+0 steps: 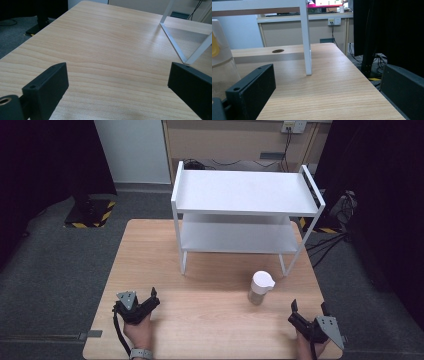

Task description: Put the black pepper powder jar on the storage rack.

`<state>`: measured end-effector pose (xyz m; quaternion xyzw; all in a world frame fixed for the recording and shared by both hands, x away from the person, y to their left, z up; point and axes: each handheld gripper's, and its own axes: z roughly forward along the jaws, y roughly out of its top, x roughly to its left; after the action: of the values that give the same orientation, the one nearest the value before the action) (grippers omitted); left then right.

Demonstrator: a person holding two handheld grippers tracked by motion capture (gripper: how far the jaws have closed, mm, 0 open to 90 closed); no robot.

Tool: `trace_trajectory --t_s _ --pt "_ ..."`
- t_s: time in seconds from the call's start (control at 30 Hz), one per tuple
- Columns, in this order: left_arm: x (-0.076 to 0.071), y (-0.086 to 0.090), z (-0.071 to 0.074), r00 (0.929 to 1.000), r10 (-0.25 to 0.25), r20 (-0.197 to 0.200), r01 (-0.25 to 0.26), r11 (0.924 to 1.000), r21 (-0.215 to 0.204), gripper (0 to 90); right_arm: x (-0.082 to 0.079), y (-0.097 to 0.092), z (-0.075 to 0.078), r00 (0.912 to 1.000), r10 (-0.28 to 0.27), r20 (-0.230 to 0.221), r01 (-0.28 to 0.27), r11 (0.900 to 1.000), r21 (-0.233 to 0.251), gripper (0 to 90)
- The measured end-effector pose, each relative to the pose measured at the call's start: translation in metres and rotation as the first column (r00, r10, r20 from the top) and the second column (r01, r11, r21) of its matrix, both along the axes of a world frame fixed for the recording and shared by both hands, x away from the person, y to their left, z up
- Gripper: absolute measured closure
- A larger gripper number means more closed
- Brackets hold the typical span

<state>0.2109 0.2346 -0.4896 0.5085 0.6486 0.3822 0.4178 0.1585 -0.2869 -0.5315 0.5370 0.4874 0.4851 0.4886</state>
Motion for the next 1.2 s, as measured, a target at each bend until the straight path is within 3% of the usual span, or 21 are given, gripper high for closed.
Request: trace_trajectory --t_s 0.73,1.0,1.13,1.2 --pt "0.0 0.001 -0.001 1.0 -0.004 0.004 0.004 1.0 -0.002 2.6 0.001 0.001 0.002 0.9998 0.015 -0.01 -0.015 0.9995 -0.026 0.3" --pt "0.001 0.001 0.0 1.0 -0.009 -0.001 0.009 1.0 0.0 2.7 0.001 -0.001 0.007 0.9991 0.034 -0.025 -0.034 0.9994 -0.006 0.3" --pt "0.001 0.001 0.0 0.9999 -0.012 0.0 0.012 0.9999 -0.003 2.7 -0.002 -0.002 0.01 0.9986 0.04 -0.036 -0.038 0.9977 0.055 0.3" --pt "0.001 0.002 0.0 0.9999 -0.013 0.0 0.013 0.9999 -0.005 2.7 -0.006 0.003 0.009 0.9986 0.042 -0.031 -0.041 0.9986 0.032 0.3"
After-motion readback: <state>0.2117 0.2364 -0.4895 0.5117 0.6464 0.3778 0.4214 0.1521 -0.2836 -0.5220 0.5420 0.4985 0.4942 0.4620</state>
